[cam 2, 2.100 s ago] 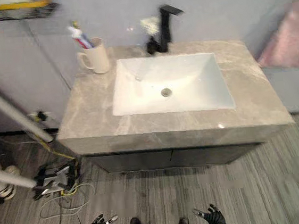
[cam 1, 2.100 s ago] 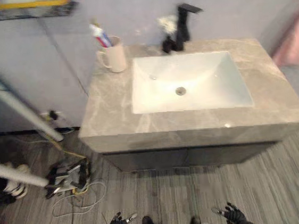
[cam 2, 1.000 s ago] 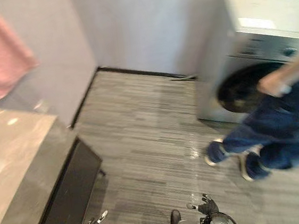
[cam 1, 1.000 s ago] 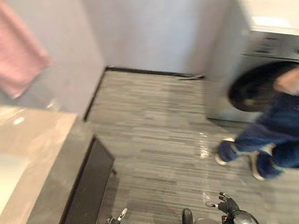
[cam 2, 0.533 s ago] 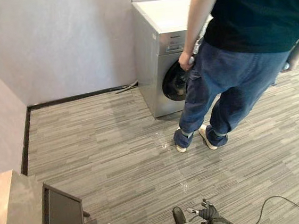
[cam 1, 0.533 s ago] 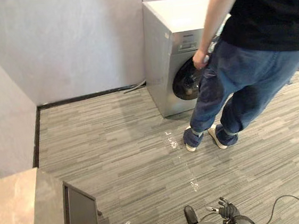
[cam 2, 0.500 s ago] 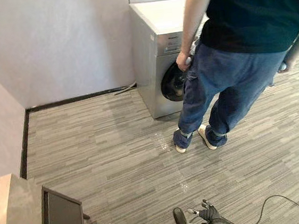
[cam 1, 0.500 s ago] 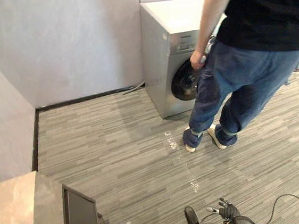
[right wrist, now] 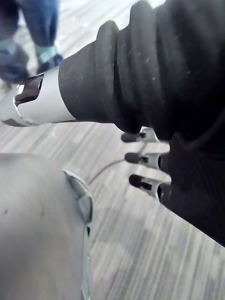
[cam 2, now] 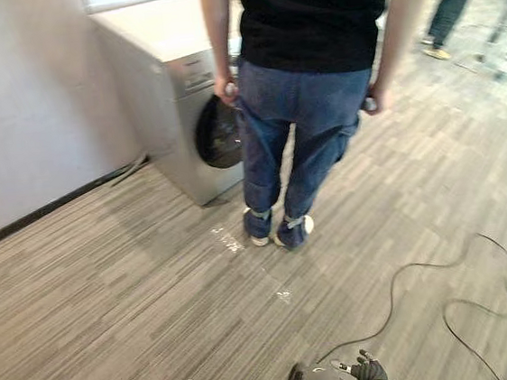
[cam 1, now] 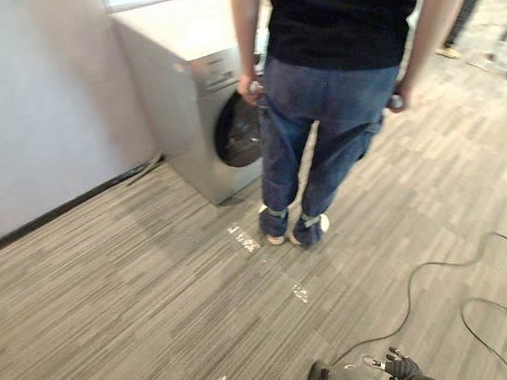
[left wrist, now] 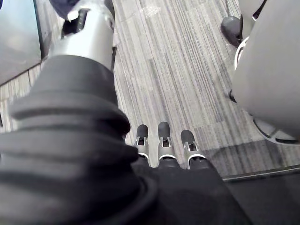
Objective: Organize washtable
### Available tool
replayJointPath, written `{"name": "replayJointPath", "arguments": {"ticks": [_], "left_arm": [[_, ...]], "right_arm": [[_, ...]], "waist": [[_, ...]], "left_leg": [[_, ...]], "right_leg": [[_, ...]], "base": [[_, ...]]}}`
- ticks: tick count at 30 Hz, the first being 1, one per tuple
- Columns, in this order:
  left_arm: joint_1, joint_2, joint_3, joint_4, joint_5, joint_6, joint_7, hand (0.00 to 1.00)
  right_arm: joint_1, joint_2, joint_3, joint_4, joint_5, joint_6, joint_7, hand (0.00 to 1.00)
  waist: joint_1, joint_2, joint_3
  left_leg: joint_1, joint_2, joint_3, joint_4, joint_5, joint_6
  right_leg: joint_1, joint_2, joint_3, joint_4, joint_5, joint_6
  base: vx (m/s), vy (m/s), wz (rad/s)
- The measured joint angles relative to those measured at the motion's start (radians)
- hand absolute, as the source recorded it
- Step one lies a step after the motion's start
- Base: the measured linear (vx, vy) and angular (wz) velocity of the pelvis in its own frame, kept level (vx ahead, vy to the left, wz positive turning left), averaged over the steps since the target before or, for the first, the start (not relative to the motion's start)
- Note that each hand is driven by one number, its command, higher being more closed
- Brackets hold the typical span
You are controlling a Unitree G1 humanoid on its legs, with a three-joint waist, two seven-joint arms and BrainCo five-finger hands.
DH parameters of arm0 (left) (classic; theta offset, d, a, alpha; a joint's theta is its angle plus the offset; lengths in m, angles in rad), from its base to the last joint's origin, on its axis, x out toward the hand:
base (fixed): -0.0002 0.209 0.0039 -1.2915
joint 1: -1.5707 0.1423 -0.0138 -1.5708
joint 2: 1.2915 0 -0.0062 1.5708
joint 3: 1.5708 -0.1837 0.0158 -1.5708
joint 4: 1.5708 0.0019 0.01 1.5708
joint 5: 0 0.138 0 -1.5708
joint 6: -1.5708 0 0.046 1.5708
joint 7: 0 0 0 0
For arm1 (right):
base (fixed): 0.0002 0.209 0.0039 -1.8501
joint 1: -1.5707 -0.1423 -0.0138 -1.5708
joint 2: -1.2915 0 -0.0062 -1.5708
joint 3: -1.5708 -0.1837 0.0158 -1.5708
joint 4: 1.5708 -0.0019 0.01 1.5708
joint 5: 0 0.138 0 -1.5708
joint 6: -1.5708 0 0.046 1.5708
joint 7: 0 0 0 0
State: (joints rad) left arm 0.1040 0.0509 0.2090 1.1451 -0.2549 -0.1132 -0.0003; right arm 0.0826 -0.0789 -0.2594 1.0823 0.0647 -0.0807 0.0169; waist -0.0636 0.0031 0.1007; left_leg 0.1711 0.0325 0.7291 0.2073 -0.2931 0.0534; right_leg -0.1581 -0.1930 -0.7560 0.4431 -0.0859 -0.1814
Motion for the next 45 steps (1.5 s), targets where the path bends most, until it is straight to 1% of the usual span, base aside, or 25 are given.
{"name": "replayJointPath", "arguments": {"ticks": [1, 3, 4, 6, 7, 8, 9, 10, 11, 12, 14, 17, 18, 19, 20, 21, 22, 23, 24, 26, 28, 33, 36, 40, 45], "left_arm": [[0.000, -0.009, -0.001, 0.005, 0.000, 0.000, 0.000, 0.00], [-0.009, -0.017, -0.010, 0.004, 0.001, 0.000, -0.002, 0.00], [-0.016, -0.030, -0.012, 0.006, 0.004, 0.002, -0.002, 0.00], [-0.018, -0.039, -0.019, 0.004, 0.011, 0.005, -0.003, 0.00], [-0.021, -0.027, -0.019, 0.004, 0.013, 0.009, -0.004, 0.00], [-0.022, -0.010, -0.017, -0.004, 0.012, 0.002, -0.007, 0.00], [-0.021, -0.007, -0.017, -0.006, 0.012, -0.002, -0.008, 0.00], [-0.021, -0.012, -0.019, -0.005, 0.013, -0.001, -0.012, 0.00], [-0.023, -0.017, -0.021, -0.003, 0.013, 0.002, -0.020, 0.00], [-0.016, -0.021, -0.021, -0.005, 0.013, 0.000, -0.020, 0.00], [-0.018, -0.022, -0.019, -0.011, 0.011, 0.000, -0.020, 0.00], [-0.011, -0.023, -0.003, -0.020, -0.013, -0.003, -0.018, 0.00], [0.005, -0.028, -0.001, -0.038, -0.032, -0.012, -0.018, 0.00], [0.006, -0.028, -0.002, -0.049, -0.047, -0.019, -0.018, 0.00], [0.009, -0.030, -0.006, -0.055, -0.058, -0.025, -0.018, 0.00], [0.010, -0.030, -0.010, -0.054, -0.058, -0.026, -0.018, 0.00], [0.010, -0.031, -0.019, -0.054, -0.057, -0.029, -0.018, 0.00], [0.011, -0.026, -0.020, -0.055, -0.057, -0.030, -0.018, 0.00], [0.014, -0.013, -0.026, -0.055, -0.056, -0.030, -0.016, 0.00], [0.013, 0.015, -0.053, -0.054, -0.056, -0.030, -0.015, 0.00], [0.015, 0.021, -0.053, -0.053, -0.056, -0.027, -0.014, 0.00], [0.015, 0.022, -0.090, -0.035, -0.053, -0.025, -0.019, 0.00], [0.014, 0.017, -0.099, -0.034, -0.046, -0.025, -0.020, 0.00], [0.012, 0.012, -0.121, -0.025, -0.045, -0.026, -0.020, 0.00], [0.011, 0.013, -0.128, -0.017, -0.045, -0.027, -0.020, 0.00]], "right_arm": [[0.002, -0.005, -0.001, -0.006, -0.007, -0.002, 0.000, 0.00], [0.014, -0.007, -0.009, -0.006, -0.020, 0.004, -0.007, 0.00], [0.022, -0.011, -0.017, -0.007, -0.028, 0.003, -0.012, 0.00], [0.026, -0.018, -0.019, -0.008, -0.036, 0.002, -0.013, 0.00], [0.027, -0.012, -0.019, -0.006, -0.037, 0.002, -0.014, 0.00], [0.020, 0.008, -0.020, -0.003, -0.036, 0.005, -0.015, 0.00], [0.026, 0.010, -0.021, -0.001, -0.036, 0.004, -0.015, 0.00], [0.030, 0.007, -0.025, 0.000, -0.035, 0.002, -0.013, 0.00], [0.031, 0.005, -0.039, 0.001, -0.034, 0.003, -0.015, 0.00], [0.041, 0.001, -0.049, -0.003, -0.022, 0.003, -0.013, 0.00], [0.044, 0.003, -0.043, -0.001, -0.018, 0.002, -0.012, 0.00], [0.045, -0.003, -0.034, 0.005, -0.018, 0.002, -0.009, 0.00], [0.043, -0.011, -0.009, 0.017, -0.017, 0.001, 0.005, 0.00], [0.037, -0.021, -0.001, 0.034, -0.016, 0.000, 0.009, 0.00], [0.032, -0.025, 0.003, 0.045, -0.014, 0.000, 0.010, 0.00], [0.032, -0.025, 0.003, 0.054, -0.014, -0.001, 0.010, 0.00], [0.031, -0.028, 0.003, 0.061, -0.009, -0.005, 0.011, 0.00], [0.028, -0.028, 0.004, 0.066, -0.002, -0.006, 0.009, 0.00], [0.033, -0.018, 0.007, 0.066, 0.006, -0.007, 0.009, 0.00], [0.039, 0.000, 0.005, 0.071, 0.016, -0.008, 0.010, 0.00], [0.041, 0.007, 0.002, 0.072, 0.033, -0.007, 0.010, 0.00], [0.051, 0.012, -0.017, 0.073, 0.092, -0.006, 0.010, 0.00], [0.052, 0.015, -0.017, 0.075, 0.093, -0.005, 0.011, 0.00], [0.052, 0.007, -0.016, 0.081, 0.093, -0.005, 0.023, 0.00], [0.053, 0.004, -0.015, 0.088, 0.094, -0.003, 0.028, 0.00]], "waist": [[-0.003, 0.004, 0.003], [-0.005, 0.007, 0.008], [-0.006, 0.031, 0.018], [-0.008, 0.052, 0.017], [-0.008, 0.031, 0.028], [0.001, 0.000, 0.038], [-0.002, -0.004, 0.039], [-0.007, 0.004, 0.037], [-0.006, 0.020, 0.030], [-0.014, 0.027, 0.017], [-0.008, 0.021, 0.012], [-0.001, 0.017, 0.011], [0.018, 0.010, 0.016], [0.032, 0.014, 0.017], [0.032, 0.016, 0.019], [0.032, 0.015, 0.019], [0.030, 0.021, 0.020], [0.031, 0.018, 0.018], [0.024, 0.010, 0.002], [0.024, -0.024, -0.003], [0.026, -0.030, -0.003], [0.024, -0.020, -0.008], [0.024, -0.021, -0.020], [0.024, -0.009, -0.026], [0.025, -0.011, -0.037]], "left_leg": [[0.000, -0.001, 0.035, 0.033, 0.007, -0.013], [-0.022, 0.002, 0.069, 0.099, 0.019, -0.033], [-0.020, 0.004, 0.074, 0.092, 0.024, -0.042], [-0.018, 0.003, 0.093, 0.095, 0.025, -0.044], [-0.045, 0.022, 0.107, 0.167, 0.011, -0.059], [-0.056, 0.042, 0.101, 0.173, -0.032, -0.030], [-0.057, 0.065, 0.093, 0.138, -0.042, -0.035], [-0.056, 0.107, 0.087, 0.049, -0.014, -0.080], [-0.033, 0.121, 0.099, 0.002, 0.036, -0.090], [-0.026, 0.116, 0.105, -0.004, 0.050, -0.099], [-0.010, 0.118, 0.123, 0.030, 0.050, -0.099], [-0.044, 0.161, 0.074, 0.245, 0.050, -0.098], [-0.128, 0.178, -0.093, 0.402, 0.035, -0.074], [-0.153, 0.146, -0.211, 0.377, 0.002, -0.088], [-0.177, 0.136, -0.321, 0.306, -0.014, -0.105], [-0.184, 0.141, -0.352, 0.255, -0.012, -0.110], [-0.194, 0.153, -0.403, 0.114, 0.040, -0.138], [-0.180, 0.139, -0.397, 0.093, 0.072, -0.123], [-0.170, 0.100, -0.388, 0.049, 0.083, -0.115], [-0.164, 0.058, -0.369, 0.032, 0.089, -0.107], [-0.154, 0.035, -0.367, 0.019, 0.090, -0.105], [-0.085, 0.013, -0.366, -0.030, 0.092, -0.102], [-0.084, 0.021, -0.367, -0.037, 0.092, -0.102], [-0.056, 0.023, -0.369, -0.073, 0.103, -0.092], [-0.052, 0.020, -0.371, -0.096, 0.109, -0.083]], "right_leg": [[0.018, 0.003, -0.038, -0.041, 0.006, -0.007], [0.041, 0.030, -0.037, -0.158, -0.002, 0.006], [0.049, 0.058, -0.032, -0.207, -0.005, 0.030], [0.050, 0.083, -0.021, -0.257, 0.019, 0.024], [0.060, 0.091, 0.030, -0.307, 0.061, -0.028], [0.070, 0.085, 0.074, -0.332, 0.074, -0.022], [0.079, 0.087, 0.078, -0.342, 0.079, -0.012], [0.092, 0.102, 0.075, -0.352, 0.086, 0.009], [0.105, 0.112, 0.095, -0.358, 0.104, 0.043], [0.107, 0.110, 0.118, -0.362, 0.109, 0.063], [0.108, 0.108, 0.146, -0.360, 0.110, 0.062], [0.128, 0.099, 0.206, -0.362, 0.110, 0.062], [0.139, 0.077, 0.260, -0.363, 0.106, 0.069], [0.143, 0.065, 0.290, -0.361, 0.111, 0.076], [0.155, 0.049, 0.313, -0.364, 0.120, 0.091], [0.160, 0.043, 0.323, -0.365, 0.125, 0.102], [0.166, 0.038, 0.343, -0.365, 0.126, 0.142], [0.172, 0.028, 0.366, -0.378, 0.132, 0.181], [0.175, 0.008, 0.385, -0.408, 0.150, 0.229], [0.173, -0.016, 0.409, -0.441, 0.155, 0.234], [0.180, -0.020, 0.434, -0.468, 0.180, 0.264], [0.224, -0.014, 0.457, -0.484, 0.186, 0.263], [0.227, 0.001, 0.459, -0.497, 0.190, 0.257], [0.243, 0.017, 0.459, -0.518, 0.194, 0.252], [0.244, 0.016, 0.458, -0.534, 0.199, 0.248]], "base": [[-0.01, -0.038, -1.49], [0.00, -0.064, -1.34], [0.02, -0.057, -0.95], [0.06, -0.023, -0.68], [0.04, -0.033, -0.58], [0.00, -0.062, -0.52], [-0.02, -0.103, -0.39], [0.02, -0.064, -0.35], [0.09, 0.003, -0.29], [0.13, 0.097, -0.31], [0.12, 0.104, -0.35], [0.09, 0.072, -0.52], [0.05, 0.140, -0.83], [0.05, 0.221, -0.92], [0.04, 0.171, -0.60], [0.03, 0.238, -0.48], [0.02, 0.268, -0.42], [0.05, 0.347, -0.31], [0.06, 0.290, -0.13], [0.07, 0.218, -0.01], [0.02, 0.164, -0.01], [0.03, 0.049, -0.08], [0.02, -0.040, -0.11], [-0.02, -0.057, -0.07], [-0.07, -0.041, -0.01]]}}
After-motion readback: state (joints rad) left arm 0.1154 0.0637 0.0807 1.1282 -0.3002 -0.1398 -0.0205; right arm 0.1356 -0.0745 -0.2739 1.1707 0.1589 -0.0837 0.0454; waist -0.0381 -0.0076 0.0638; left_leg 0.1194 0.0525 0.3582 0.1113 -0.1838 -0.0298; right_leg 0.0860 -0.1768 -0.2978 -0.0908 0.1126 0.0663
